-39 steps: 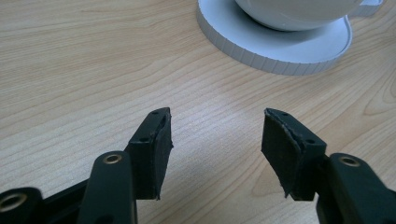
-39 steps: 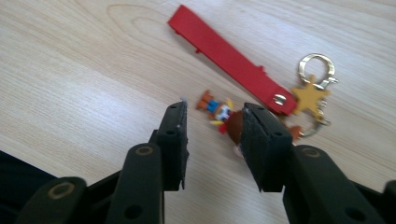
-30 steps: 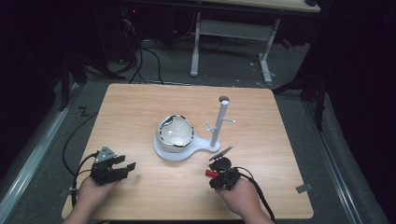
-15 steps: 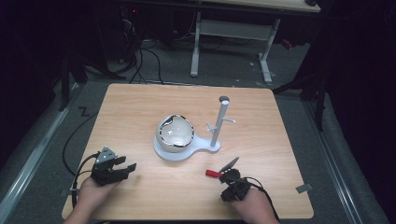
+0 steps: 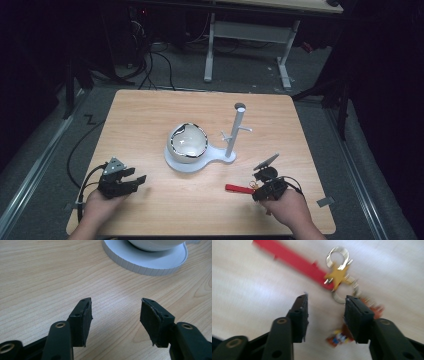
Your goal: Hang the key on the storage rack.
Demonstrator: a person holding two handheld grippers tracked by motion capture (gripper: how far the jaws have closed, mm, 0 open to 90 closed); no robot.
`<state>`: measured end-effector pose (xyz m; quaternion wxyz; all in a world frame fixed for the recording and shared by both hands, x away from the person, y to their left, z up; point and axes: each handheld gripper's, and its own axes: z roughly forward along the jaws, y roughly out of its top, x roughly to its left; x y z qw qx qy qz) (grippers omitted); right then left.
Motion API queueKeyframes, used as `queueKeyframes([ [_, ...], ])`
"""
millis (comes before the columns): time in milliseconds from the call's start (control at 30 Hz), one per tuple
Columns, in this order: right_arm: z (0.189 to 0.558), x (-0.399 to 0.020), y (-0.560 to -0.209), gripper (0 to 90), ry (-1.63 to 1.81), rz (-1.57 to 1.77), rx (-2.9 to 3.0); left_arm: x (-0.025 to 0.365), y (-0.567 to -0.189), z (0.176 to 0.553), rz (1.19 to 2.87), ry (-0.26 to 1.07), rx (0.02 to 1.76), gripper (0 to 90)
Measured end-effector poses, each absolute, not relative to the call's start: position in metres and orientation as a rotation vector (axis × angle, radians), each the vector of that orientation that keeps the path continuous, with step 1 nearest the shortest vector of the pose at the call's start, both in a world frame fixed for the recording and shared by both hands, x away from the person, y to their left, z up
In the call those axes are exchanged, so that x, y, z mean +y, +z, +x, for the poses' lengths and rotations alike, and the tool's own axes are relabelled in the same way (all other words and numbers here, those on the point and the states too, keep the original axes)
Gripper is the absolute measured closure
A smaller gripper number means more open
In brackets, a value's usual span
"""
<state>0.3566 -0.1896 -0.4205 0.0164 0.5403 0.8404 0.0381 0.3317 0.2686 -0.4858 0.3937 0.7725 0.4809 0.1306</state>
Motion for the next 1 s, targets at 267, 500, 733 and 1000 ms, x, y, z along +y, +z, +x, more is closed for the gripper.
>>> queueKeyframes([
  [267,0.383,-0.198,-0.439,44.5,0.005,1.644,2.652,0.272,-0.486,0.331,1.955,0.333,1.228,43.2],
  [500,0.391,-0.197,-0.427,49.9,0.038,1.613,2.626,0.272,-0.486,0.331,1.952,0.331,1.231,43.3],
  [733,0.400,-0.210,-0.427,56.1,0.027,1.647,2.548,0.272,-0.486,0.331,1.958,0.332,1.229,43.2],
  [1000,0.406,-0.197,-0.444,52.3,0.019,1.626,2.593,0.272,-0.486,0.330,1.953,0.336,1.231,43.3],
])
